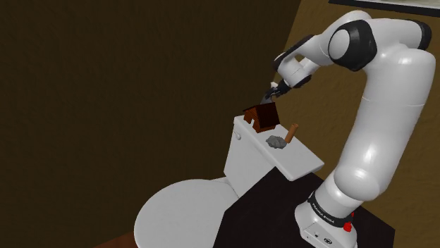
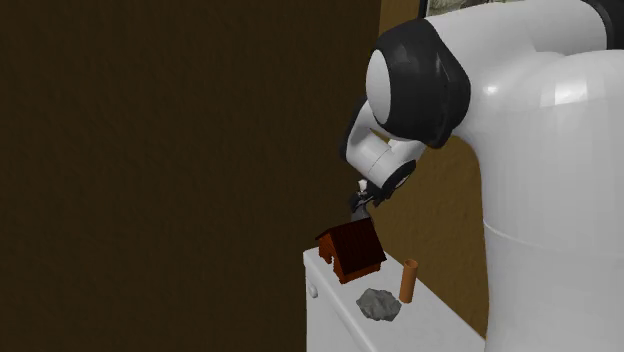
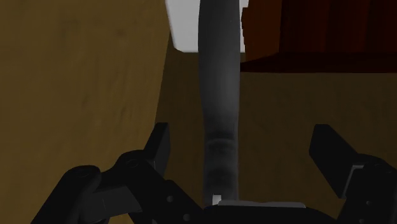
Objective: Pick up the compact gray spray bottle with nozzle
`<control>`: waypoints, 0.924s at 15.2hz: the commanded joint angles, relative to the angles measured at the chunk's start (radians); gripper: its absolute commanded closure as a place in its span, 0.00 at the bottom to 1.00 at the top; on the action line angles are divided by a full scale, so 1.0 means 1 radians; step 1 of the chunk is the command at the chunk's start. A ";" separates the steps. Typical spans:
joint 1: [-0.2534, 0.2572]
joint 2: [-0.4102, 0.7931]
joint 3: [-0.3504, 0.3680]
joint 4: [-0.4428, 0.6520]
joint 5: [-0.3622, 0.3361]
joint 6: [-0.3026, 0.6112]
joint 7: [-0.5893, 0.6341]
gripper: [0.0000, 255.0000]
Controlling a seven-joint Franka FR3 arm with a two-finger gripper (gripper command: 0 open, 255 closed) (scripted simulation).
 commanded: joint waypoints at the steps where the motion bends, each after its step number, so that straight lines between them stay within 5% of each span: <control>1: -0.027 0.033 0.022 0.013 0.058 0.005 -0.048 0.00; 8: -0.078 0.088 0.085 0.025 0.160 0.033 -0.140 0.00; 9: -0.085 0.092 0.085 0.029 0.163 0.028 -0.147 1.00; 14: -0.087 0.078 0.076 0.020 0.153 0.021 -0.148 1.00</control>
